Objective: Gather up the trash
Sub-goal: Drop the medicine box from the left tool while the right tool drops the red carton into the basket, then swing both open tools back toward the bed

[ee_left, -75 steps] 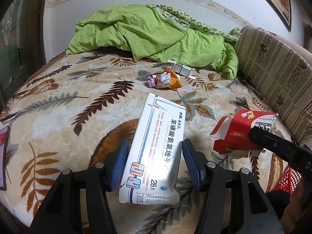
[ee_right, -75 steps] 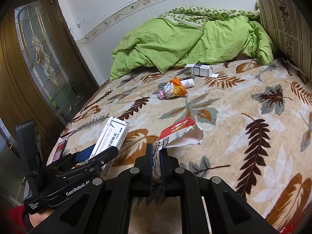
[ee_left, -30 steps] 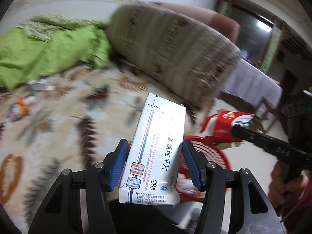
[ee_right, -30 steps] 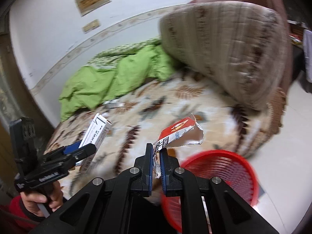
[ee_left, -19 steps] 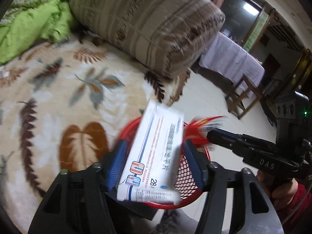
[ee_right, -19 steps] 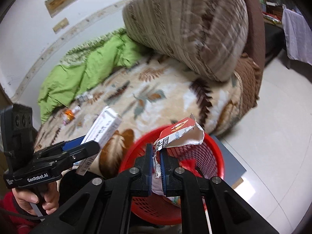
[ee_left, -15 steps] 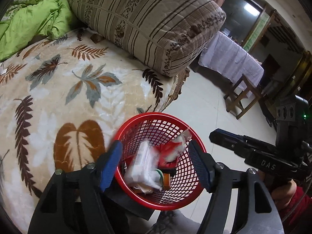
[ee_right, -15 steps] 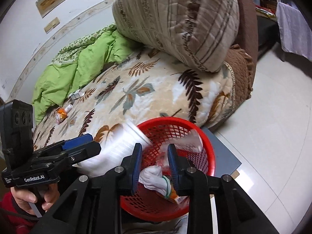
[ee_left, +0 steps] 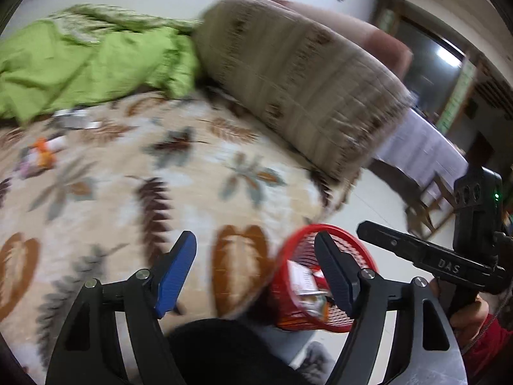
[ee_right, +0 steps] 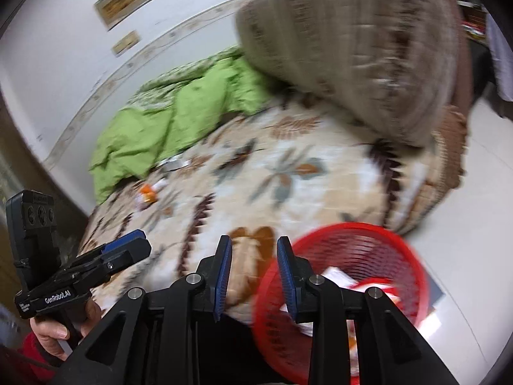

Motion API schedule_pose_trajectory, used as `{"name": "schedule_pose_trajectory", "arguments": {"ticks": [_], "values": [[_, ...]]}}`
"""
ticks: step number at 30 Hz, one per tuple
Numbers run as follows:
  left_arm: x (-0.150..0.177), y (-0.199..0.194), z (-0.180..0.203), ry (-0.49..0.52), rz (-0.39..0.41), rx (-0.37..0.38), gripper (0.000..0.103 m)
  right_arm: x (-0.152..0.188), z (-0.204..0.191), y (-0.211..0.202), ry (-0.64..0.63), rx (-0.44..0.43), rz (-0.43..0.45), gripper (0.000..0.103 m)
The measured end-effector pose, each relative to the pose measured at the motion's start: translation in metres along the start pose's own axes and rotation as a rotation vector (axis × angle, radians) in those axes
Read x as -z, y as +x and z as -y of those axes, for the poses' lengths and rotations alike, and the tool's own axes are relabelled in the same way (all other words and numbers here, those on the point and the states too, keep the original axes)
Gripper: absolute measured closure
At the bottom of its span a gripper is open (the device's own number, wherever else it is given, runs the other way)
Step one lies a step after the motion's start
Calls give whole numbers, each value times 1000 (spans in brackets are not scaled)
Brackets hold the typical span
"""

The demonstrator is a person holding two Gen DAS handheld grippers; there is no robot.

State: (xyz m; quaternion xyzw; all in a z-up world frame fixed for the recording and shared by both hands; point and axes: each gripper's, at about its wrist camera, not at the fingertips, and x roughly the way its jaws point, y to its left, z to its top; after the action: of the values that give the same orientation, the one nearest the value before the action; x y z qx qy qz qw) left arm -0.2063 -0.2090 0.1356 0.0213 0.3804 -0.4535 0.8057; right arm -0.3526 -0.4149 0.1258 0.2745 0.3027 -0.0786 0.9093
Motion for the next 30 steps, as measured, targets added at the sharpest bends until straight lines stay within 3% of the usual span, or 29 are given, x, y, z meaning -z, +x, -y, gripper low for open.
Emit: {"name": "schedule_pose_trajectory", "arguments": {"ticks": [6,15,30], "values": [[7,-34,-68,-107,50,-145,28,-4,-55,38,-93,-99,-45,63],[19,-65,-150,-264,116,-299,28,-1,-125,87,-236,-178,-123,63],[35,-58,-260,-442,131,-511,28,-6,-190,160,-354,-211,-220,53]]}}
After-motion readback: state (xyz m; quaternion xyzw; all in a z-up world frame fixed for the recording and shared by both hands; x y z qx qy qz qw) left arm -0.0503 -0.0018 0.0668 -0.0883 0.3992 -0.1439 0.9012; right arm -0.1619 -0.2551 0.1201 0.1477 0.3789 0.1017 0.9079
